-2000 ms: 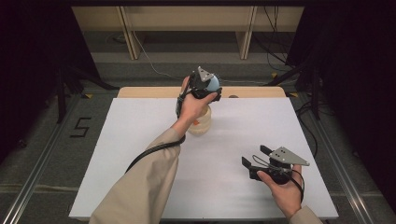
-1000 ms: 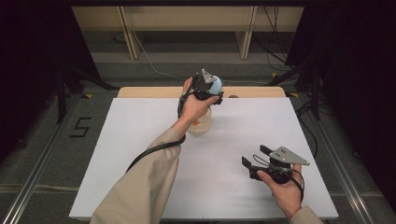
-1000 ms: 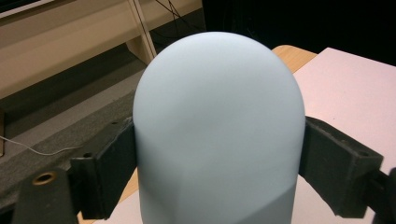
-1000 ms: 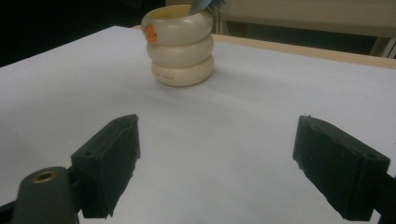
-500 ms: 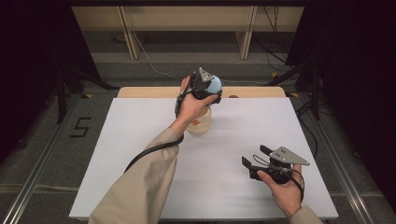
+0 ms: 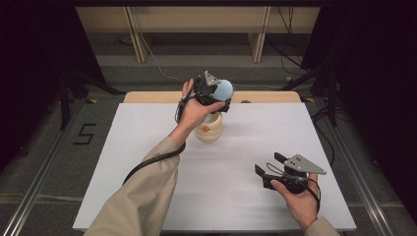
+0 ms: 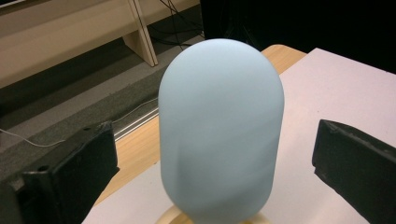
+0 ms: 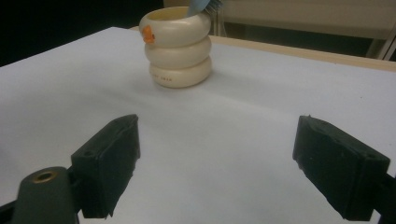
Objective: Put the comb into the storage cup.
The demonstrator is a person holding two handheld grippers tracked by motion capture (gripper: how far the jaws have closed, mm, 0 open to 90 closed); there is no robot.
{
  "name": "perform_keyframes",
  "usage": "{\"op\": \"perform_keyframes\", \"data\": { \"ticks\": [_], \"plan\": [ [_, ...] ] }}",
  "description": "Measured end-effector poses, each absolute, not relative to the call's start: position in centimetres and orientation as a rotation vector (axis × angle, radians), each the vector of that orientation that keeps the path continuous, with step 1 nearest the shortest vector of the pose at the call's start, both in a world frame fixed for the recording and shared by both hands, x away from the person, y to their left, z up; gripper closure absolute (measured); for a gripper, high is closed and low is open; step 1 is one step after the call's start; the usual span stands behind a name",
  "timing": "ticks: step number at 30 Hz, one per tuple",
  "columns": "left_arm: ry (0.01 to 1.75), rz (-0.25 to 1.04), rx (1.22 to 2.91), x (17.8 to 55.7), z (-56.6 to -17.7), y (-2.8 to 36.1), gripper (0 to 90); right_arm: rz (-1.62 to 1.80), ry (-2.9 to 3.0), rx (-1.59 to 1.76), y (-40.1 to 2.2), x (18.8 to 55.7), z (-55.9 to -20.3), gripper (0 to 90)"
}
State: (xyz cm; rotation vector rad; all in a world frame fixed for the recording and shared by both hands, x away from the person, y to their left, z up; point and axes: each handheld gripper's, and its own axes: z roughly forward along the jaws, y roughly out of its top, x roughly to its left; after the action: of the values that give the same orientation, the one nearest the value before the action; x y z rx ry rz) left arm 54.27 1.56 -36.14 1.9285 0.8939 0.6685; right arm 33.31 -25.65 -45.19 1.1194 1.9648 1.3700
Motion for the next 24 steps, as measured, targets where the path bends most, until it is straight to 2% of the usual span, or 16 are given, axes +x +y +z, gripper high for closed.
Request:
{"op": "perform_keyframes", "data": {
  "ticks": [24],
  "plan": [
    [0.87,0.654,1.894,50.3,-35.9,5.4,0.4,1.361,1.956,1.127,-25.8,33.3,-45.1,15.6]
  ]
}}
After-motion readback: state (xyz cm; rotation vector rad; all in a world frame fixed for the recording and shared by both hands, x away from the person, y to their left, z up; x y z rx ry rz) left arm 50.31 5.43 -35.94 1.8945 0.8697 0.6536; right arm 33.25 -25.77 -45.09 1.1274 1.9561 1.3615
